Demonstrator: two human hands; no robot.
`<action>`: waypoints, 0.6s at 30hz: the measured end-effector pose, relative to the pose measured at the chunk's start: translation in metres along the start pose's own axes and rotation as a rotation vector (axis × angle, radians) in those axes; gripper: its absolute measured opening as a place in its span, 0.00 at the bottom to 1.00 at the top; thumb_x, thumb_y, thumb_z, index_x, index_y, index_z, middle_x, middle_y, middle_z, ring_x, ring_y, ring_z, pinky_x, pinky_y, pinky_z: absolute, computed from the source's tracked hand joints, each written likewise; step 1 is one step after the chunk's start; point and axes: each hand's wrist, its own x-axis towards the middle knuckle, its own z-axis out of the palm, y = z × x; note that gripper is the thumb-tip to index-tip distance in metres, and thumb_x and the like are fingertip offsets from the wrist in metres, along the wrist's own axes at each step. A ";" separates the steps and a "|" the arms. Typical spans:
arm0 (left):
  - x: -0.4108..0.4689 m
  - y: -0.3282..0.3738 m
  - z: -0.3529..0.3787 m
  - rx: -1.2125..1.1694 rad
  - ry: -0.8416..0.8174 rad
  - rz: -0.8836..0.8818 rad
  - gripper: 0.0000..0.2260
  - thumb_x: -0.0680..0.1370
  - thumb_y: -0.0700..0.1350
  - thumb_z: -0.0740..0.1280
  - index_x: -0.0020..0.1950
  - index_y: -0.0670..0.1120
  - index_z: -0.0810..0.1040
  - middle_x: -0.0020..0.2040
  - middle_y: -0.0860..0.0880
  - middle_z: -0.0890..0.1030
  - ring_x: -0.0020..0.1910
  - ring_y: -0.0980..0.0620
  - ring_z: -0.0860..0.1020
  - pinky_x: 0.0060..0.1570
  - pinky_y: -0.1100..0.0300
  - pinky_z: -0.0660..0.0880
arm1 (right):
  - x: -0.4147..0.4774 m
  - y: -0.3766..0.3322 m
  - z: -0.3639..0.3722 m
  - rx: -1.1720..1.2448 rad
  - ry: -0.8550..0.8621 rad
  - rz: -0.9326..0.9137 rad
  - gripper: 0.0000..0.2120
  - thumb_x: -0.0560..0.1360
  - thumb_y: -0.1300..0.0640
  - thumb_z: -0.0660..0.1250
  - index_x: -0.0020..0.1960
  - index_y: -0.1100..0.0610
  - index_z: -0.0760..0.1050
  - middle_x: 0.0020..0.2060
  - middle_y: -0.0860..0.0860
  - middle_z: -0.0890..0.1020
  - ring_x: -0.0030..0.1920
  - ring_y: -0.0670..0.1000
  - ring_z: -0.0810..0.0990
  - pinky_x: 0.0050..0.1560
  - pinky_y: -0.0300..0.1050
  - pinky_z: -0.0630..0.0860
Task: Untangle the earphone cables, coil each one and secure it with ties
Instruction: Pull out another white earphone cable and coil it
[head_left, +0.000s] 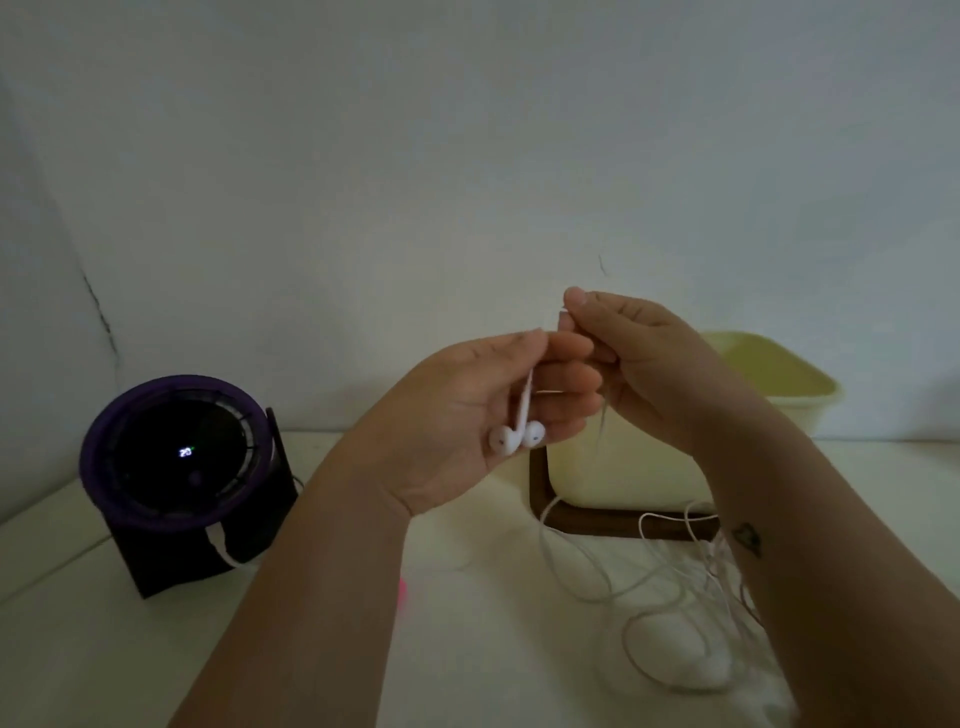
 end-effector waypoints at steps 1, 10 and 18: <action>0.001 -0.003 0.000 0.070 -0.016 -0.013 0.13 0.72 0.47 0.60 0.43 0.43 0.81 0.35 0.49 0.82 0.34 0.54 0.81 0.41 0.61 0.79 | 0.001 0.004 -0.002 -0.019 0.042 -0.002 0.12 0.73 0.49 0.62 0.37 0.57 0.74 0.29 0.53 0.57 0.31 0.52 0.55 0.27 0.33 0.67; 0.008 -0.010 0.000 0.527 0.095 0.017 0.13 0.81 0.40 0.56 0.46 0.47 0.80 0.41 0.51 0.85 0.50 0.53 0.83 0.57 0.59 0.75 | 0.000 0.015 -0.019 -0.133 0.072 0.004 0.13 0.70 0.45 0.63 0.36 0.55 0.76 0.25 0.49 0.65 0.28 0.49 0.62 0.32 0.36 0.69; 0.008 -0.009 0.001 0.116 -0.027 -0.018 0.12 0.73 0.43 0.60 0.49 0.42 0.80 0.44 0.45 0.85 0.46 0.50 0.83 0.46 0.61 0.79 | -0.004 0.014 -0.018 -0.110 0.012 -0.033 0.17 0.74 0.44 0.64 0.32 0.52 0.76 0.29 0.54 0.67 0.31 0.52 0.66 0.33 0.38 0.72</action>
